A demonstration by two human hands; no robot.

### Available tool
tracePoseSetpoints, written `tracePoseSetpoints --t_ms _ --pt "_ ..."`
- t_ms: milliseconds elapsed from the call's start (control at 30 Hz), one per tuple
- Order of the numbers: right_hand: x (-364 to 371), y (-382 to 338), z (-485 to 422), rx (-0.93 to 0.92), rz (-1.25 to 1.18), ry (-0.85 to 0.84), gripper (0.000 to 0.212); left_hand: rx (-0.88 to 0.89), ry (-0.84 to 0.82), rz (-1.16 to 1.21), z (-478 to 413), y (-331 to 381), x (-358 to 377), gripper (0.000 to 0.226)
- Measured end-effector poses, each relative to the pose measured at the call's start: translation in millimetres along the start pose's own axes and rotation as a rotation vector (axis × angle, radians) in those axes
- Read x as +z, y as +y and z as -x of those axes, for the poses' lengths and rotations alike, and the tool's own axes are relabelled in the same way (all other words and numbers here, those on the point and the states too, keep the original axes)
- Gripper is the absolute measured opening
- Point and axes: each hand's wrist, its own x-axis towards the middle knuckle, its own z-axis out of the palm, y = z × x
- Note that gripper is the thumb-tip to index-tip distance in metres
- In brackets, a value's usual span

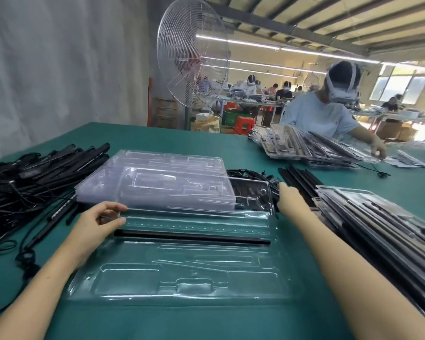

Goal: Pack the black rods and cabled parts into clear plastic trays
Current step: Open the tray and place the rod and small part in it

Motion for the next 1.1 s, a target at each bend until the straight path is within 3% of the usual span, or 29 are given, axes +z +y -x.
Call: tracePoseSetpoints --t_ms 100,333,467,567,700,767,833,900,1000,1100 --pt "6 6 -3 -0.019 0.14 -0.009 0.022 0.019 -0.002 -0.029 -3 -1 2 0.025" --pt "11 1 -4 0.008 0.318 0.066 0.032 0.02 0.036 -0.026 -3 -1 6 0.024" --pt "-11 -5 -2 0.09 0.101 0.104 0.04 0.021 0.035 -0.032 -2 0 5 0.024" --pt "-25 -13 12 -0.003 -0.133 0.236 0.056 0.024 0.031 -0.046 -1 1 4 0.026" --pt "-28 -28 50 -0.172 -0.55 0.47 0.041 0.013 0.034 -0.064 0 1 5 0.028" --pt "-25 -37 77 -0.163 -0.79 0.322 0.047 0.01 0.044 -0.071 2 3 7 0.027" --pt "-18 -45 101 -0.157 -1.009 0.014 0.057 0.015 0.056 -0.095 3 5 9 0.026" --pt "-10 -53 120 -0.173 -1.022 -0.173 0.043 0.024 0.069 -0.13 4 7 10 0.025" --pt "-2 -58 138 -0.244 -0.814 -0.198 0.016 0.034 0.09 -0.166 6 8 11 0.025" --pt "0 -54 143 -0.28 -0.724 -0.205 0.014 0.04 0.093 -0.204 7 7 11 0.025"
